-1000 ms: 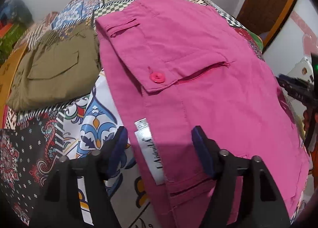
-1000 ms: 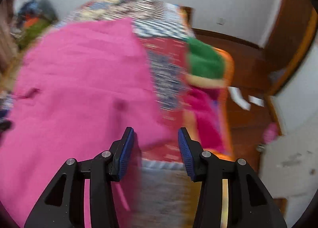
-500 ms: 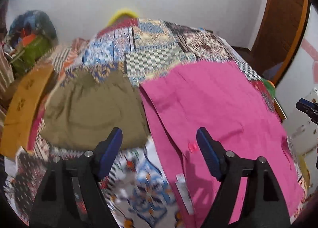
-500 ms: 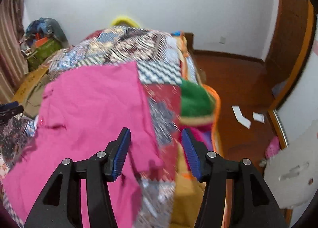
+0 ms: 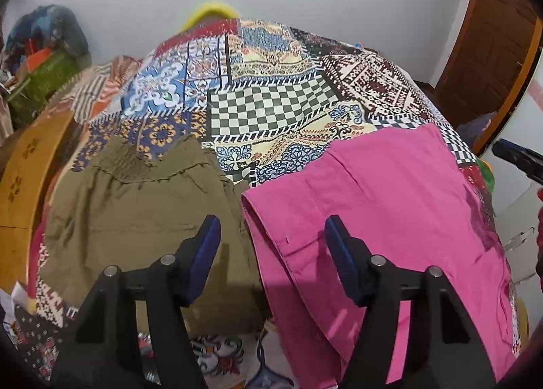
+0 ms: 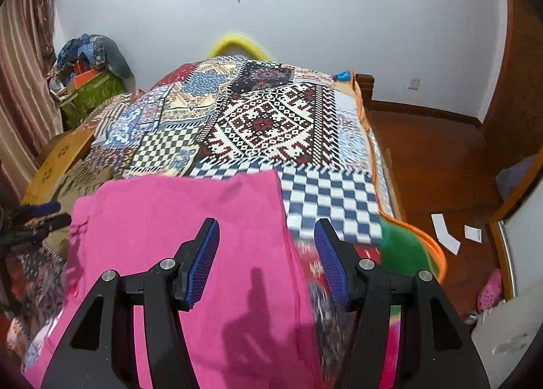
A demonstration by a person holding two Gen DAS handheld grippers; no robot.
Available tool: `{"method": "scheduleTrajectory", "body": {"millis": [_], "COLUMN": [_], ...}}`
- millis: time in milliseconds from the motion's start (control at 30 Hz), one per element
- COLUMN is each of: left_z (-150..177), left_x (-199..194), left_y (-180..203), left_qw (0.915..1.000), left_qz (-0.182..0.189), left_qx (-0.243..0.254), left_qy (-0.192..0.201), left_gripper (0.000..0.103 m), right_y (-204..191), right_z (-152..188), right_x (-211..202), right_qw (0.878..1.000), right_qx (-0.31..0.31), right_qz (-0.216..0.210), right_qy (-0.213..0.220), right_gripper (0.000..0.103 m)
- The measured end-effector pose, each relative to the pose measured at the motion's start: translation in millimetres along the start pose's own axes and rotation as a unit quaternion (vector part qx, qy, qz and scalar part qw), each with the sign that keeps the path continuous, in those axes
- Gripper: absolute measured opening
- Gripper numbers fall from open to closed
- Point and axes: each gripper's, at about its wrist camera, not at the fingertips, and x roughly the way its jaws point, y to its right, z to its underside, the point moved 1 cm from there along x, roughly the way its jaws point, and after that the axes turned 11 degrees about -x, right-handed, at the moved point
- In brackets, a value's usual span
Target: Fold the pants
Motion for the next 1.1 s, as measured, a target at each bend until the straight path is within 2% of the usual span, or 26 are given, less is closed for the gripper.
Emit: {"method": "scheduleTrajectory", "body": {"millis": [167,300,500,667,733,800,867,900,967,1033,1100], "left_z": [-1.4,-6.4,-14.1,-16.2,-16.6,-16.7,-16.9,-16.8,-16.3,-14.6,-14.1], "left_x": [21.8,28.0,38.8,44.3,45.9,46.7,46.0,45.0,43.1,40.2,37.8], "left_y": [-3.9,-5.9,-5.1,-4.6,-3.2,-1.6,0.6,2.7,5.4,7.8,8.7], "left_qw": [0.9995,0.999,0.9982,0.9971,0.9967,0.9963,0.996,0.9962,0.9967,0.9972,0.998], "left_qz": [0.02,0.034,0.047,0.06,0.065,0.071,0.076,0.076,0.073,0.068,0.059], "left_qx": [-0.01,-0.022,-0.026,-0.03,-0.028,-0.024,-0.021,-0.016,-0.008,0.001,0.009], "left_qy": [-0.023,-0.018,-0.028,-0.036,-0.039,-0.042,-0.042,-0.04,-0.036,-0.029,-0.021], "left_gripper": [0.064,0.064,0.064,0.064,0.06,0.048,0.037,0.032,0.027,0.022,0.013], "right_y": [8.4,13.1,12.1,11.1,9.5,7.2,5.0,4.6,4.8,4.4,1.5], "right_z": [-5.7,-8.0,-13.8,-18.8,-17.8,-16.7,-17.1,-17.7,-19.2,-19.5,-18.7], "right_x": [38.5,61.6,80.7,92.2,94.6,94.8,94.1,94.0,93.5,89.9,86.1], "right_qw": [1.0,0.999,0.999,0.998,0.998,0.998,0.998,0.998,0.998,0.998,0.998], "right_qx": [0.006,0.003,-0.014,-0.018,-0.02,-0.028,-0.034,-0.033,-0.025,-0.019,-0.02], "right_qz": [-0.012,-0.016,-0.014,-0.03,-0.03,-0.026,-0.029,-0.034,-0.041,-0.046,-0.049], "right_qy": [-0.028,-0.042,-0.05,-0.059,-0.056,-0.052,-0.046,-0.045,-0.042,-0.035,-0.028], "right_gripper": [0.054,0.054,0.055,0.057,0.057,0.052,0.034,0.028,0.01,0.008,0.006]}}
